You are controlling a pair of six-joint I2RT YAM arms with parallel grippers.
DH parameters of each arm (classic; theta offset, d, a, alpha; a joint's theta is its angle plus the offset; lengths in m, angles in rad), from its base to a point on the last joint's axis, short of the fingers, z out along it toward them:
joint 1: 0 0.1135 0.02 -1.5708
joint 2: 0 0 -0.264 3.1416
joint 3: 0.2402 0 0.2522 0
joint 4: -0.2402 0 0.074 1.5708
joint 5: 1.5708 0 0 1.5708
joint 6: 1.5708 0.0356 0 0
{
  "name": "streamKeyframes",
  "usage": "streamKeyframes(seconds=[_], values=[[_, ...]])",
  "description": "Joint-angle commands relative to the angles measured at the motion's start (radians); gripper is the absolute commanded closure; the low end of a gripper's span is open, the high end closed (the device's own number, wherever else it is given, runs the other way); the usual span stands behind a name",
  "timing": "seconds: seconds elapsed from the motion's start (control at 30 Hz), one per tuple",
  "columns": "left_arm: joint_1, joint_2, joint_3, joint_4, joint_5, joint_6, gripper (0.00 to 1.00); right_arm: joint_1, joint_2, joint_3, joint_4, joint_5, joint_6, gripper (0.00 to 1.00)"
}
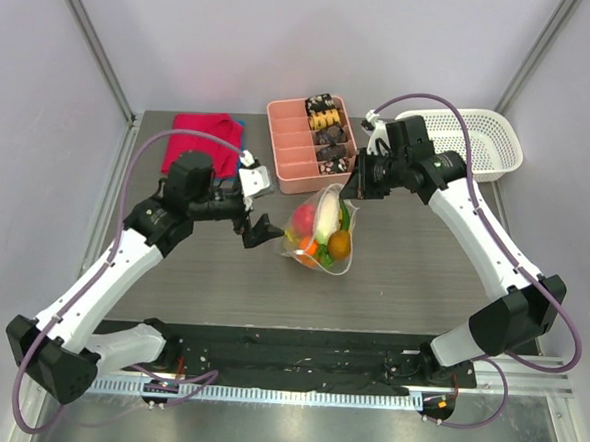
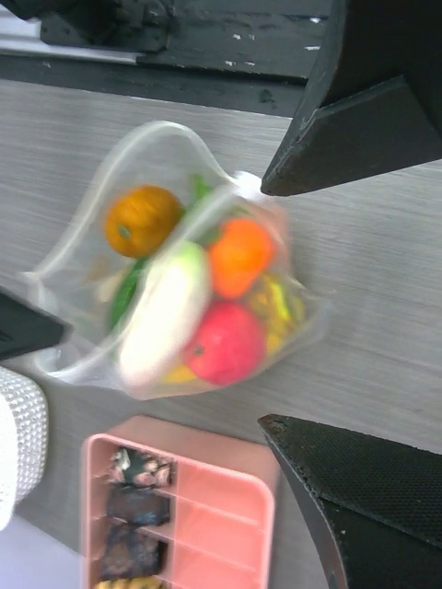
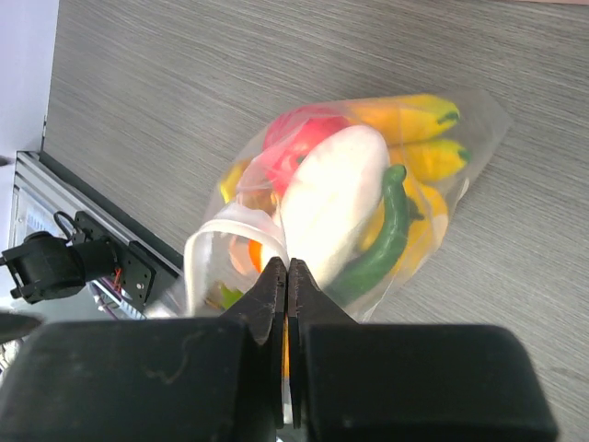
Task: Place the food in the zip-top bag and seal the zipper
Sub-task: Place the fake fruit in the zipper food storage bag, then adjust the zipper food storage bag at the center of the board.
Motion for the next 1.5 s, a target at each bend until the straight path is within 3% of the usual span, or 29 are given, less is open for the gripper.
streamKeyframes(seconds=[0.0, 0.1, 0.23, 0.37, 0.53, 0.87, 1.03, 1.13, 1.27, 1.37, 1.47], values=[[0.038, -0.065, -0.204, 0.112, 0.066, 0.03, 0.0, -0.003, 0.006, 0.037, 0.019, -0.005, 0.002, 0.99], [0.033, -0.126, -0.358, 0.25, 0.116, 0.084, 0.0, -0.004, 0.009, 0.037, 0.019, 0.001, 0.002, 0.99], [-0.019, -0.113, -0.484, 0.453, 0.015, 0.012, 0.0, -0.003, 0.011, 0.037, 0.028, 0.007, 0.01, 0.99], [-0.129, -0.102, -0.564, 0.673, -0.17, 0.003, 0.0, -0.003, 0.017, 0.035, 0.029, 0.009, 0.01, 0.99], [-0.254, -0.045, -0.581, 0.801, -0.402, 0.033, 0.07, -0.004, 0.023, 0.041, 0.029, 0.004, 0.01, 0.99], [-0.297, 0.064, -0.555, 0.872, -0.318, 0.024, 0.26, -0.006, 0.023, 0.048, 0.029, 0.001, 0.011, 0.99], [-0.332, 0.05, -0.578, 0.907, -0.327, 0.055, 0.27, -0.006, 0.021, 0.044, 0.031, -0.001, 0.01, 0.99], [-0.338, 0.055, -0.575, 0.904, -0.335, 0.052, 0.38, -0.006, 0.02, 0.041, 0.029, -0.002, 0.013, 0.99], [-0.338, 0.077, -0.529, 0.812, -0.357, 0.05, 0.78, -0.007, 0.017, 0.044, 0.031, -0.002, 0.011, 0.99], [-0.335, 0.055, -0.521, 0.775, -0.396, 0.037, 1.0, -0.013, 0.014, 0.038, 0.028, 0.001, -0.001, 0.99], [-0.328, -0.004, -0.524, 0.743, -0.37, 0.021, 1.0, -0.018, 0.011, 0.026, 0.026, 0.007, -0.036, 0.99]])
